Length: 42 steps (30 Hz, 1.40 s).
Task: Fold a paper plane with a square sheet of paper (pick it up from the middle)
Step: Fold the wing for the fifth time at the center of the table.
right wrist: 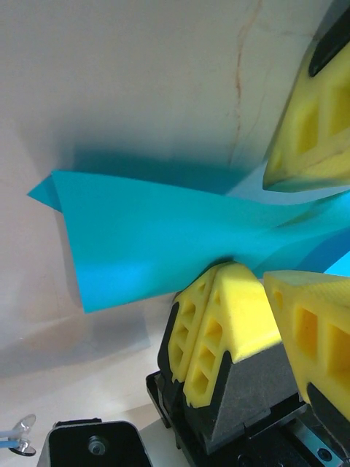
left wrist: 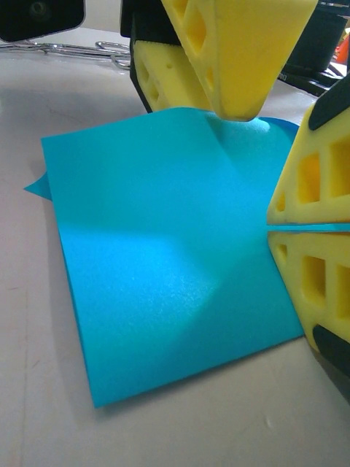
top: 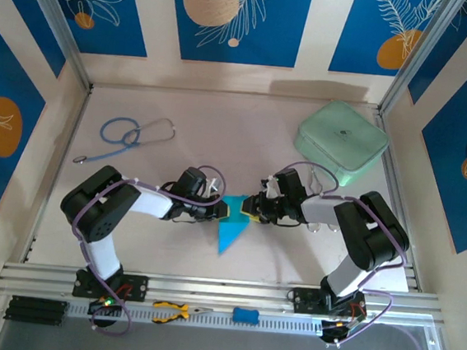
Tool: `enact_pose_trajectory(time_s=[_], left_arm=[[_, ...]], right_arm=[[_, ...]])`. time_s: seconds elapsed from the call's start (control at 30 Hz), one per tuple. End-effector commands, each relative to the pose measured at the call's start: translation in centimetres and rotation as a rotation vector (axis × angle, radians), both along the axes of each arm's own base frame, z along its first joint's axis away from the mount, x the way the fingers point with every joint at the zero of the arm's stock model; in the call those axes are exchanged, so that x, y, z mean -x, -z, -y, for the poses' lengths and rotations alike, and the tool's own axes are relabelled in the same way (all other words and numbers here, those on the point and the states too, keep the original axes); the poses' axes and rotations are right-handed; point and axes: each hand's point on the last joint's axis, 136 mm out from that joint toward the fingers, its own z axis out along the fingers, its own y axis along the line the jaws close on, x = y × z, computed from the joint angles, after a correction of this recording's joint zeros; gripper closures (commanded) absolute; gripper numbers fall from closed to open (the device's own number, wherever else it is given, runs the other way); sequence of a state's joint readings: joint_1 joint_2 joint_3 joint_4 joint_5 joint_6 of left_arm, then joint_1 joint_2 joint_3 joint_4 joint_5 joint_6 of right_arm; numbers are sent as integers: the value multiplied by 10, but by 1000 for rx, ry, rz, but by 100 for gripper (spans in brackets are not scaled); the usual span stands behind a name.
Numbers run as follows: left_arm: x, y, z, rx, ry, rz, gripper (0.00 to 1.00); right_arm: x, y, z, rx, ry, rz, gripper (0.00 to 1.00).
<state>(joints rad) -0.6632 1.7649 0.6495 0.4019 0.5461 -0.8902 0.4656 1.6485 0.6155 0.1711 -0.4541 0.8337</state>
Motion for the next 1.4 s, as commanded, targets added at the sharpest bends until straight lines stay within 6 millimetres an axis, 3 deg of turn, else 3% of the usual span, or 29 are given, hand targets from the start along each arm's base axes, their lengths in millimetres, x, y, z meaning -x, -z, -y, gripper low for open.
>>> enact_pose_trajectory(time_s=[0.0,0.33,0.73,0.97,1.13,1.27,1.37], left_arm=[[9,28,-8,-70,-8,-53,88],[9,28,-8,-68,-7,-52,88],[7,23,-8,-58,-10,-46,89],[5,11,-5,-31,-5,-25,87],[-4,-18,-8,-38,-19,62,73],[-11,-33,-30,-116,-103,154,56],[-7,-45,-45,-160,-119,224,53]], right_arm=[[-5,-8,-5,-41,-37,30,65],[-9,-18,-10,-79,-97,56,64],[-14,-12,-11,-69,-123,45,64],[-13,-2,-9,-44,-117,21,84],[-16,-2,0,4,-31,2,94],[-14,-2,9,43,103,-65,96],[-11,-4,12,95,170,-80,96]])
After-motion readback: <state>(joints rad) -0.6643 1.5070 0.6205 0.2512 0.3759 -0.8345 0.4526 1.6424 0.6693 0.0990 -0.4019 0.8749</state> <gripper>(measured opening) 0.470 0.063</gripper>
